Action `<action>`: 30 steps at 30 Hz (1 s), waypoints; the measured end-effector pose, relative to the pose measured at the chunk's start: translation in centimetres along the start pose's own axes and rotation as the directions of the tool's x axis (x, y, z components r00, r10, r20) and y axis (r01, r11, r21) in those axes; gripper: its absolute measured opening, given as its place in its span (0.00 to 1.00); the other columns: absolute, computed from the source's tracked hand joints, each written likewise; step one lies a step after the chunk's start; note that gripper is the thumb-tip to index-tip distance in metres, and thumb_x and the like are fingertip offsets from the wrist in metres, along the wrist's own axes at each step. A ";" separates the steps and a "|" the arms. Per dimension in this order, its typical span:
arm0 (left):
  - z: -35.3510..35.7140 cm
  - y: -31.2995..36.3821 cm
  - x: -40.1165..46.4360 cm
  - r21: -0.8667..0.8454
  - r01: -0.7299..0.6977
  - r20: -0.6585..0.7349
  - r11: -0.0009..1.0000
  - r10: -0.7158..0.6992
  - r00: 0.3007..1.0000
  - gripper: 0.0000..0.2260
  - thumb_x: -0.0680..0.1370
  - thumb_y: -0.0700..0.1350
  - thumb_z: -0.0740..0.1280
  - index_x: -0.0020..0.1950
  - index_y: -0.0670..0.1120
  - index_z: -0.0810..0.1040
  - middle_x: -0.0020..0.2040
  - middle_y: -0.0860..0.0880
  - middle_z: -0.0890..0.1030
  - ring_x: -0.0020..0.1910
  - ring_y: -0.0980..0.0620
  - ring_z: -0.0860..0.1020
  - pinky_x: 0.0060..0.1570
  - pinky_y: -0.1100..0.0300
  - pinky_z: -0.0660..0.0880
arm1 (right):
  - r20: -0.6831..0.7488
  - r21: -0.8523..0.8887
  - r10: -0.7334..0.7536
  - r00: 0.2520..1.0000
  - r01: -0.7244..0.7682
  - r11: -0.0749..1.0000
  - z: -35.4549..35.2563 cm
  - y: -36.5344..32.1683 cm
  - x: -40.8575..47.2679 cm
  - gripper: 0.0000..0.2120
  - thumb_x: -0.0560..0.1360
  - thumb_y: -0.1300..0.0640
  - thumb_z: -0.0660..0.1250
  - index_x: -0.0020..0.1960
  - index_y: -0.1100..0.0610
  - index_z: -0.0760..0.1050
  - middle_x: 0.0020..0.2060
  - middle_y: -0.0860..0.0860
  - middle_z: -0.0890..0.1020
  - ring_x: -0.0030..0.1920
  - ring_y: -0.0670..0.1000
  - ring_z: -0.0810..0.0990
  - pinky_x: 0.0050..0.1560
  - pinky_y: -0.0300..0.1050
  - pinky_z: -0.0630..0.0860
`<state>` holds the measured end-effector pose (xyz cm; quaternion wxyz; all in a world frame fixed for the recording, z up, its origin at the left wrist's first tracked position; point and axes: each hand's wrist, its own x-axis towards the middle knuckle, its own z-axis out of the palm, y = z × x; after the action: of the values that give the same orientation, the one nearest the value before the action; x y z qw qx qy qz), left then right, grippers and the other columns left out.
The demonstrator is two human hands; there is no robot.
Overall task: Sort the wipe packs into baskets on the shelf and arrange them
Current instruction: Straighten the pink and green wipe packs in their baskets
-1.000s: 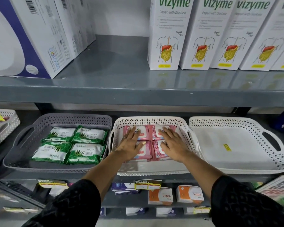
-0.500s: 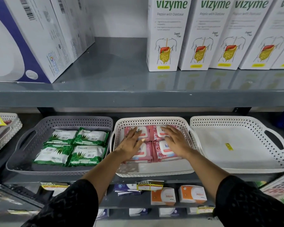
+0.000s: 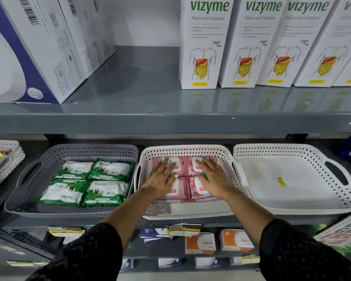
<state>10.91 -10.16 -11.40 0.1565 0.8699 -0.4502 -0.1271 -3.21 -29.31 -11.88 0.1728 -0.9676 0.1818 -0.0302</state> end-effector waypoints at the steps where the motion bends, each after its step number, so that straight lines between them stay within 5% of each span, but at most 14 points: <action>1: 0.0 0.0 0.1 0.005 0.003 0.000 1.000 -0.003 1.000 0.25 0.81 0.59 0.49 0.77 0.56 0.47 0.77 0.52 0.37 0.74 0.49 0.35 0.72 0.50 0.39 | -0.002 -0.003 0.003 1.000 -0.003 1.000 0.0 -0.1 0.0 0.26 0.82 0.45 0.51 0.79 0.47 0.50 0.80 0.49 0.48 0.79 0.51 0.43 0.78 0.54 0.45; 16: 0.0 0.0 0.5 0.043 0.010 -0.003 0.999 -0.010 1.000 0.25 0.81 0.60 0.49 0.77 0.55 0.49 0.78 0.51 0.40 0.75 0.48 0.38 0.74 0.46 0.45 | -0.028 -0.007 0.028 0.999 -0.028 1.000 -0.2 -0.9 0.1 0.25 0.82 0.47 0.51 0.78 0.48 0.53 0.79 0.51 0.51 0.79 0.53 0.45 0.78 0.55 0.48; 22: -0.4 0.2 0.3 0.139 0.011 -0.018 0.990 -0.009 1.000 0.24 0.82 0.59 0.47 0.77 0.55 0.48 0.78 0.50 0.40 0.75 0.48 0.39 0.72 0.49 0.40 | -0.014 -0.100 0.035 0.999 -0.036 0.994 -0.7 -1.1 0.0 0.26 0.82 0.46 0.49 0.79 0.48 0.50 0.79 0.50 0.49 0.79 0.52 0.45 0.76 0.58 0.41; 27: -1.3 -0.2 -0.6 0.162 -0.016 -0.043 0.987 0.023 0.999 0.23 0.83 0.53 0.47 0.77 0.51 0.50 0.78 0.50 0.43 0.76 0.47 0.41 0.74 0.45 0.46 | -0.124 -0.132 -0.046 0.991 0.030 0.991 -1.3 -2.3 0.0 0.23 0.83 0.49 0.51 0.77 0.52 0.59 0.77 0.52 0.60 0.77 0.52 0.53 0.77 0.53 0.44; 30: -3.3 -0.8 -1.8 0.318 -0.061 -0.133 0.946 0.108 0.985 0.23 0.82 0.47 0.51 0.77 0.45 0.52 0.79 0.46 0.45 0.77 0.45 0.46 0.74 0.44 0.49 | -0.188 -0.079 -0.091 0.978 0.078 0.994 -1.2 -4.6 0.9 0.21 0.82 0.54 0.53 0.75 0.53 0.63 0.75 0.52 0.63 0.76 0.51 0.58 0.77 0.53 0.45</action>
<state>11.64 -7.70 -8.57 0.0551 0.8705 -0.4887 0.0181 -0.90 -25.97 -9.17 0.1187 -0.9725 0.1573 -0.1241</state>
